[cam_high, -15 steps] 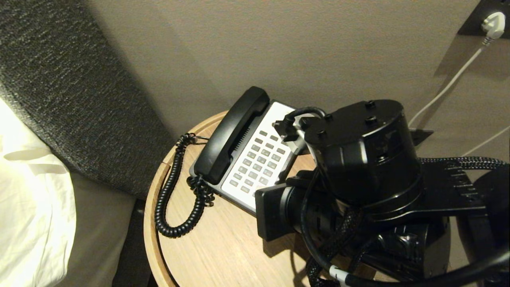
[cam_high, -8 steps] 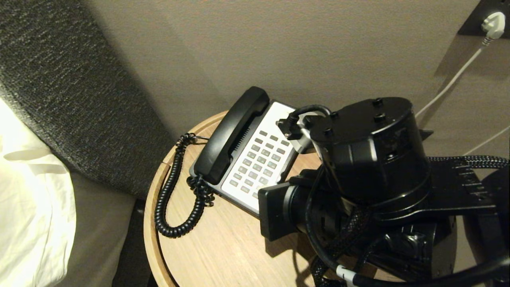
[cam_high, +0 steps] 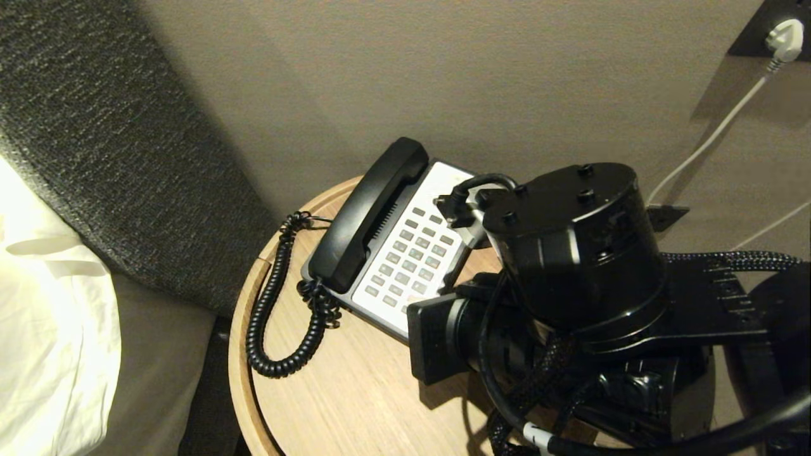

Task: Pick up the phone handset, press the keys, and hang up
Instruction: End the call using the dial pad

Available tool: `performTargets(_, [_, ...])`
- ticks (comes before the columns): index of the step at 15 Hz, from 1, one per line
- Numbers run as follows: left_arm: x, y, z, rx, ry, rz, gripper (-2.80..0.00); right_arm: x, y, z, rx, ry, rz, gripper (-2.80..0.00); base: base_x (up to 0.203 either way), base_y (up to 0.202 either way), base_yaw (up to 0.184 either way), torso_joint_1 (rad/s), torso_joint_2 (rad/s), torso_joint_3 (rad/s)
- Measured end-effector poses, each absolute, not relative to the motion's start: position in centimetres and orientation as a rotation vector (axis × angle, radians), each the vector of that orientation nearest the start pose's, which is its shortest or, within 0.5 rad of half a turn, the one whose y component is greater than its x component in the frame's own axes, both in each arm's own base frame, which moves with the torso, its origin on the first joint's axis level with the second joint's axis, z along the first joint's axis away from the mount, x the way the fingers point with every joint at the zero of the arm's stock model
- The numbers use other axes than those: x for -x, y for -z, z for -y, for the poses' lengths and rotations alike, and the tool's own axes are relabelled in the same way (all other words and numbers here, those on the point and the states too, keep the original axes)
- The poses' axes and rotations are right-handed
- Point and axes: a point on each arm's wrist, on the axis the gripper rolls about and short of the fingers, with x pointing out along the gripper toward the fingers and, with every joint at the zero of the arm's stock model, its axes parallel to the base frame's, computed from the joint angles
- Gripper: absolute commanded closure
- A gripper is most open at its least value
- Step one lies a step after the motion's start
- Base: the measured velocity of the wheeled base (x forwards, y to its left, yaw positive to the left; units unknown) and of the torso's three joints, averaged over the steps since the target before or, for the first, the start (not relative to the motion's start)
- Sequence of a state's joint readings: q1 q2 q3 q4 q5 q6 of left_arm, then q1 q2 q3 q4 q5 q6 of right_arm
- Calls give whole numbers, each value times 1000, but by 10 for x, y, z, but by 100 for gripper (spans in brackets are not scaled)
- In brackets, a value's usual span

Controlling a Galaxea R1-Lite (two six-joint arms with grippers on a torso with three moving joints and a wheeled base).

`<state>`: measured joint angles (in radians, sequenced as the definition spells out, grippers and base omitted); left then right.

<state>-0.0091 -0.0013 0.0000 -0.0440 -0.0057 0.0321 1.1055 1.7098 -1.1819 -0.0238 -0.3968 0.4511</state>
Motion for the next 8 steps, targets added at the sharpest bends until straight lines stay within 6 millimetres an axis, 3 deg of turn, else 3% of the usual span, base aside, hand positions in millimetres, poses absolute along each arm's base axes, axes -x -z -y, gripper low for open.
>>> performTargets(8, [23, -80, 0, -33, 15, 46, 0, -153, -222, -284, -69, -586, -524, 0, 0, 0, 0, 0, 0, 0])
